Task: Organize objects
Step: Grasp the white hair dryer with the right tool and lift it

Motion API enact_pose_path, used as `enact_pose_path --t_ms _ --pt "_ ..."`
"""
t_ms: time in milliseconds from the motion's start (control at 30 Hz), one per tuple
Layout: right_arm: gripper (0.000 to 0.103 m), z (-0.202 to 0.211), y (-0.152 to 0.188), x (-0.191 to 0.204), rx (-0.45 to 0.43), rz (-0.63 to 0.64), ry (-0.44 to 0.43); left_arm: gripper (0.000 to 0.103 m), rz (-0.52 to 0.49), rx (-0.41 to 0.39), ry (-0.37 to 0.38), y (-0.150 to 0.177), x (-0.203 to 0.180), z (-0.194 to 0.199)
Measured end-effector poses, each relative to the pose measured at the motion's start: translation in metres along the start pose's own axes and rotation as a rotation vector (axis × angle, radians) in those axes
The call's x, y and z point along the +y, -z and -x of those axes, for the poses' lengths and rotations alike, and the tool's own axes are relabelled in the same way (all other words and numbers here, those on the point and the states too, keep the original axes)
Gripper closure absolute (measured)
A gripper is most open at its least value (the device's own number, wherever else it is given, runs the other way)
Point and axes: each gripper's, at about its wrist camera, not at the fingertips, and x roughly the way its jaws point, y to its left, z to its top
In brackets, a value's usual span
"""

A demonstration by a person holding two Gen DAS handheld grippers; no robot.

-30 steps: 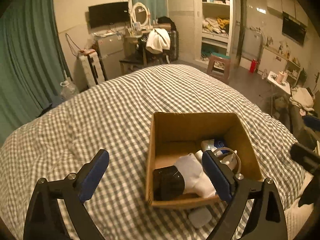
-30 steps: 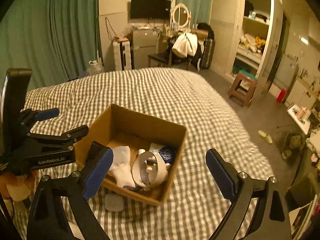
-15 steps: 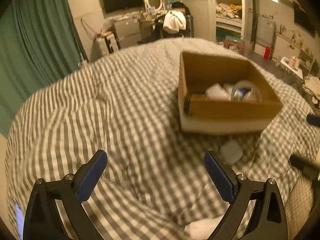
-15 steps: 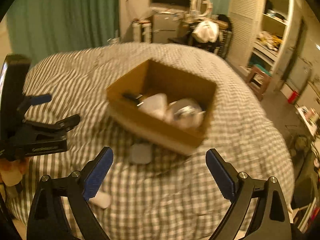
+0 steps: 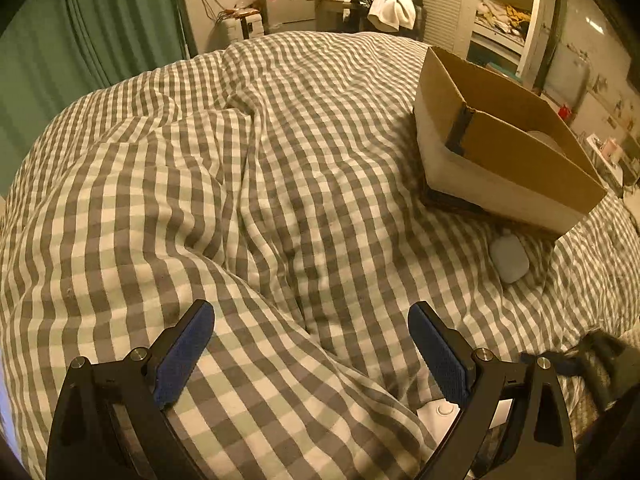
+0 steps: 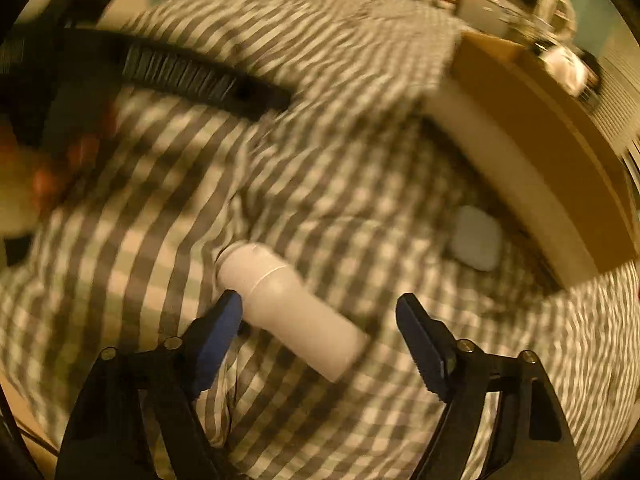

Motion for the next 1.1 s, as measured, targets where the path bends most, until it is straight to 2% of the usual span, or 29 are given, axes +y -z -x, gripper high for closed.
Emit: enact_pose_path --t_ms 67,200,367,567,700,800,833,900,967,1000,1067,1100 --pt "0.027 -0.012 -0.002 0.004 0.011 0.026 -0.036 0.003 0.003 0.001 -0.01 -0.002 0.002 0.0" --pt "0.026 -0.021 -0.004 -0.008 0.028 -0.014 -0.123 0.003 0.025 0.005 -0.017 -0.006 0.007 -0.001" --pt "0.027 -0.025 0.0 -0.007 0.058 0.008 -0.134 0.003 0.027 0.014 -0.033 -0.008 0.005 -0.004" --pt "0.035 -0.013 0.008 -0.01 0.038 0.014 -0.065 0.003 0.028 0.009 -0.029 -0.008 0.006 -0.003" --pt "0.039 0.01 0.014 -0.021 -0.046 0.011 0.072 0.003 0.022 0.012 -0.04 -0.008 0.003 -0.002" --pt "0.04 0.026 0.014 -0.05 -0.1 -0.066 0.179 0.003 0.014 0.013 -0.05 -0.007 0.001 -0.002" --pt "0.043 0.028 0.015 -0.06 -0.106 -0.1 0.204 0.003 0.01 0.013 -0.053 -0.007 -0.001 -0.002" --pt "0.064 0.032 0.017 -0.089 -0.107 -0.168 0.273 0.003 0.0 0.015 -0.055 -0.009 -0.003 -0.003" --pt "0.065 0.032 0.021 -0.109 -0.079 -0.231 0.25 0.003 -0.021 0.013 -0.057 -0.009 -0.009 -0.004" --pt "0.065 0.036 0.034 -0.107 -0.086 -0.251 0.234 0.003 -0.031 0.012 -0.058 -0.009 -0.011 -0.004" --pt "0.062 0.029 0.037 -0.109 -0.083 -0.265 0.198 0.003 -0.05 0.014 -0.066 -0.01 -0.017 -0.005" --pt "0.056 0.023 0.038 -0.107 -0.067 -0.257 0.191 0.003 -0.056 0.015 -0.069 -0.01 -0.018 -0.006"
